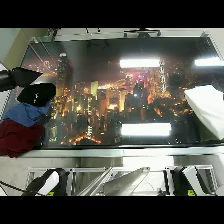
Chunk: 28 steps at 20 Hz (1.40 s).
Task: Fold the shirts.
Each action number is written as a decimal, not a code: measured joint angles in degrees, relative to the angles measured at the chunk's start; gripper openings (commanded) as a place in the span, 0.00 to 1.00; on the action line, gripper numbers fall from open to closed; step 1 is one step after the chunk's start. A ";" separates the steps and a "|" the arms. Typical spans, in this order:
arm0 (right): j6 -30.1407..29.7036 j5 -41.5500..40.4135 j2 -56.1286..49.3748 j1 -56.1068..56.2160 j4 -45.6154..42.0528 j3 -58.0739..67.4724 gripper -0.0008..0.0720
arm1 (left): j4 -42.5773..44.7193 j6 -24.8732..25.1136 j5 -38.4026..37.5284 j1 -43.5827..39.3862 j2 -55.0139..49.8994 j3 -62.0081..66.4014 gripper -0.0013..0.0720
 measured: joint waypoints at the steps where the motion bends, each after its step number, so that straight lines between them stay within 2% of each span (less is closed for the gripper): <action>1: -0.24 -0.59 0.87 -1.22 -0.85 -2.36 0.03 | 0.00 0.00 0.00 0.00 0.00 0.00 0.04; 3: -0.63 -1.60 1.44 -2.62 -2.25 -5.29 0.04 | 0.00 0.00 -0.09 0.00 0.00 0.00 0.04; 4: -0.68 -1.95 1.51 -3.08 -2.69 -6.23 0.10 | 0.02 0.00 -0.22 0.00 0.00 0.00 0.04; 5: -0.83 -2.16 1.51 -3.41 -3.04 -6.93 0.46 | 0.00 0.00 -0.22 0.00 0.00 0.00 0.04; 6: -0.87 -2.34 1.53 -3.63 -3.50 -7.39 1.00 | 0.02 0.00 -0.24 0.00 0.00 0.00 0.04; 7: -1.11 -2.56 1.53 -3.80 -3.67 -7.69 0.97 | 0.00 0.00 -0.37 0.00 0.00 0.00 0.04; 12: -2.82 -0.26 1.60 -4.11 -4.59 -6.23 0.96 | 0.02 0.00 -0.61 0.00 0.00 0.00 0.04; 13: -2.80 0.20 1.64 -4.11 -4.57 -5.03 0.93 | 0.02 0.00 -0.59 0.00 0.00 0.00 0.04; 14: -2.78 0.48 1.66 -4.11 -3.89 -3.45 0.67 | 0.02 0.00 -0.42 0.00 0.00 0.00 0.04; 15: -2.78 0.52 1.66 -3.93 -2.08 -1.27 0.30 | 0.02 0.00 -0.13 0.00 0.00 0.00 0.04; 16: -3.06 0.44 1.68 -3.30 1.14 1.22 0.05 | 0.00 0.00 0.35 0.00 0.00 0.00 0.04; 20: -10.27 -1.92 1.68 5.88 19.02 11.45 0.03 | -0.02 0.00 2.01 0.00 0.00 0.00 0.04; 22: -12.39 -2.80 1.70 14.43 23.30 15.26 0.03 | -0.02 -0.50 1.88 0.00 0.00 0.00 0.04; 24: -13.62 -3.04 1.70 26.05 24.00 17.46 0.03 | -0.20 -1.84 0.11 0.00 0.24 -0.50 0.04; 28: -11.82 -3.39 1.79 50.86 14.47 16.98 0.03 | -1.68 -3.52 -2.78 0.00 6.05 -8.92 0.04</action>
